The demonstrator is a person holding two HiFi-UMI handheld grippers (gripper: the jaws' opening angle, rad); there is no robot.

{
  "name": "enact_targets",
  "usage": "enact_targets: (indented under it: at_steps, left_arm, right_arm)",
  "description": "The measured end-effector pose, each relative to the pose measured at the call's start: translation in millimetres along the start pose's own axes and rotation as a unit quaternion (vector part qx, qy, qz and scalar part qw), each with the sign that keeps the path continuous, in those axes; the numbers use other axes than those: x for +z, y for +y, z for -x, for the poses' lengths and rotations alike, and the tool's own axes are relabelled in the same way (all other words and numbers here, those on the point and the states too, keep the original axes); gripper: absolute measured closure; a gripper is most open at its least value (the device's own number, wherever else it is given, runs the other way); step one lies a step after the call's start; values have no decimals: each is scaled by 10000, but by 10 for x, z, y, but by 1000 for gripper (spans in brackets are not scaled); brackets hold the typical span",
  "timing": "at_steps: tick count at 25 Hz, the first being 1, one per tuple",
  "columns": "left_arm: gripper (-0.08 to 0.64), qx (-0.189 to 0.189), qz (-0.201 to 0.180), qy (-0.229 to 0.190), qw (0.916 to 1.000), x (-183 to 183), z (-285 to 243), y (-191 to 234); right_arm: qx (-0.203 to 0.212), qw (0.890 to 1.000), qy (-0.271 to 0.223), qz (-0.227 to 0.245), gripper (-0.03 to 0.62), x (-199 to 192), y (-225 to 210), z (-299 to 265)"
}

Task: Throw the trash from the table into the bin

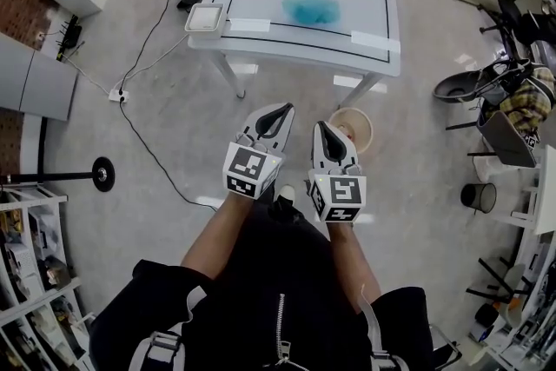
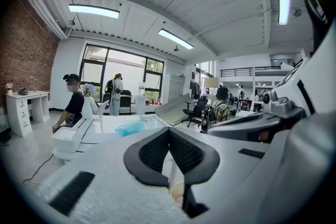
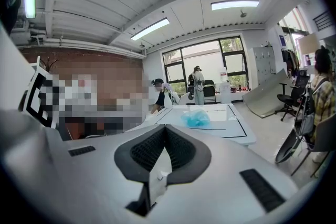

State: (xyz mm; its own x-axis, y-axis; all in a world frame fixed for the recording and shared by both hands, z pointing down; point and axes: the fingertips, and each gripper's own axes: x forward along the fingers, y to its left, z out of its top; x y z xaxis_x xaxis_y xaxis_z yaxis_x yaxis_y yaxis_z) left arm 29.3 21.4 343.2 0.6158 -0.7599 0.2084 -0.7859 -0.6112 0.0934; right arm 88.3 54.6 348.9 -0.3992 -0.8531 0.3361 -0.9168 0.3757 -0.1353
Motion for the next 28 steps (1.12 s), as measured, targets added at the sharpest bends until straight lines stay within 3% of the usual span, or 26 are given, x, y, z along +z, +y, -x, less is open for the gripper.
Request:
enact_targets:
  at_steps: [13, 28]
  left_arm:
    - [552, -143, 110, 58, 9998, 36, -543, 502]
    - [553, -451, 142, 80, 9988, 398, -1604, 1699]
  right_arm:
    - [-24, 10000, 26, 28, 584, 191, -132, -719]
    - [-296, 9995, 99, 45, 584, 821, -444, -2206]
